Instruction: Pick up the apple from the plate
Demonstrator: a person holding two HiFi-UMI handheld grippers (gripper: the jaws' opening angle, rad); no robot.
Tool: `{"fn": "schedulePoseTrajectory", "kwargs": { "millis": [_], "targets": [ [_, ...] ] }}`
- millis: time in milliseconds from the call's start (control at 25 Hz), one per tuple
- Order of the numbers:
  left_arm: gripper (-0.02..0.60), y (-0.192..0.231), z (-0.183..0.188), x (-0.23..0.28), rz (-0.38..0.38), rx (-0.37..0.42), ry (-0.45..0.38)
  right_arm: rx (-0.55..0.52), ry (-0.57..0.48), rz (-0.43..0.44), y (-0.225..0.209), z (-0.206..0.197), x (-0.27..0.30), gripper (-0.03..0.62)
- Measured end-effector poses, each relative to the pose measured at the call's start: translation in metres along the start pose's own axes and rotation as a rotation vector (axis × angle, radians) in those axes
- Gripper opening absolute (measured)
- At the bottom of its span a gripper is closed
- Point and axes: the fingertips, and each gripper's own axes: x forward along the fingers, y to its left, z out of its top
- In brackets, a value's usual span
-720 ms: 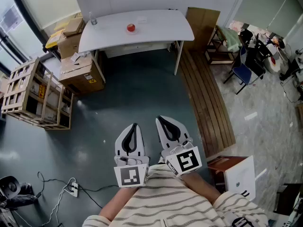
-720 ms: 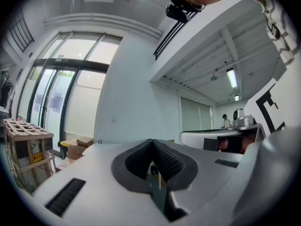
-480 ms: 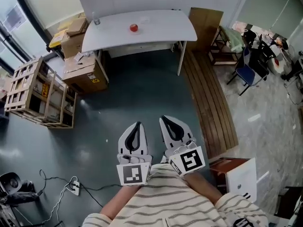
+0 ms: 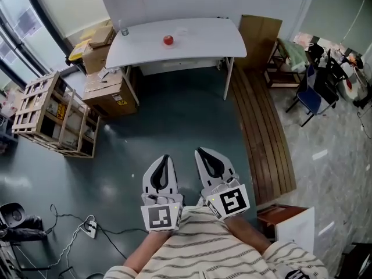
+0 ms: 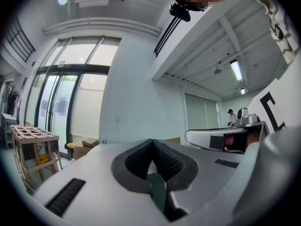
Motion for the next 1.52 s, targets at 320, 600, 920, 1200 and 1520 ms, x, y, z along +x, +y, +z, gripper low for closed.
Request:
{"fn": "schedulePoseTrajectory", "kwargs": {
  "millis": [320, 600, 920, 1200, 1520],
  "targets": [
    [0.005, 0.008, -0.016, 0.041, 0.020, 0.002, 0.035, 0.036, 0.028, -0.001, -0.036, -0.017, 0.030, 0.012],
    [0.005, 0.040, -0.031, 0.120, 0.008, -0.029, 0.041, 0.015, 0.053, -0.007, -0.073, -0.026, 0.103, 0.012],
    [0.005, 0.111, -0.019, 0.237, -0.037, -0.051, 0.002, 0.003, 0.033, -0.028, -0.112, -0.011, 0.232, 0.012],
    [0.005, 0.176, -0.011, 0.311, -0.059, -0.087, -0.012, -0.022, 0.041, -0.048, -0.125, -0.004, 0.330, 0.012],
    [0.005, 0.207, -0.020, 0.364, -0.074, -0.116, -0.018, -0.023, 0.084, -0.049, -0.143, -0.017, 0.383, 0.012]
  ]
}}
